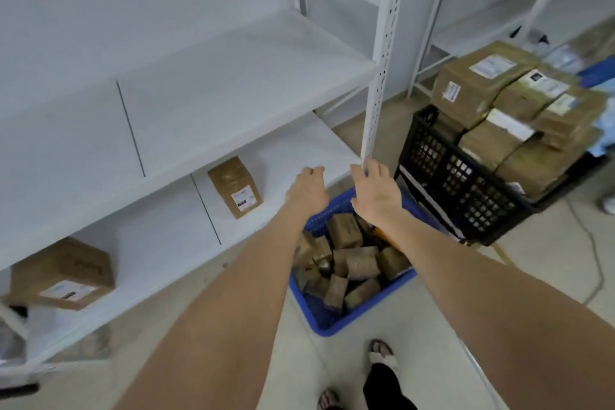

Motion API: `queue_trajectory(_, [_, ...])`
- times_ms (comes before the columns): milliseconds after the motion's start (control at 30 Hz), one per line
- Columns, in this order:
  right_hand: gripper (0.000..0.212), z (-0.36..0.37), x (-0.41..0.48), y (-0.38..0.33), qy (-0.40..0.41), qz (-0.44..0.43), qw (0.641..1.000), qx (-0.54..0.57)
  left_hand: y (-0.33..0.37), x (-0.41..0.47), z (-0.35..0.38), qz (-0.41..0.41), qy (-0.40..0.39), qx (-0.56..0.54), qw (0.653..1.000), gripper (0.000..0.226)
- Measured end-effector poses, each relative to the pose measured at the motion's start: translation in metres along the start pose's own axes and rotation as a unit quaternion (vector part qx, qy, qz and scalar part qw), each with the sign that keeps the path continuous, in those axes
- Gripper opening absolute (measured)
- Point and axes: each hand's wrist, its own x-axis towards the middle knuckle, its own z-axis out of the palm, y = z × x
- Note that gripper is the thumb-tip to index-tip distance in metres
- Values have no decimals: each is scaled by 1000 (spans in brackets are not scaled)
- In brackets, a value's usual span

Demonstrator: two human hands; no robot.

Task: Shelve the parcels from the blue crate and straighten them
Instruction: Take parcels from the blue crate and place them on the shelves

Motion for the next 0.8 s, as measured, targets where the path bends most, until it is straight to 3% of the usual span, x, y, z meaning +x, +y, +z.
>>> queue_trajectory(300, [68,85,15,75,-103,18,994,44,32,44,106,-28,-70,-14,997,56])
queue_trajectory(533, [70,137,70,175,-190,23,979,66,94,124,196,-83,-122,-58,987,47])
queue_trajectory(800, [72,227,116,258,-264,108,953,104,123,195,303,-219,-201,-154,942,46])
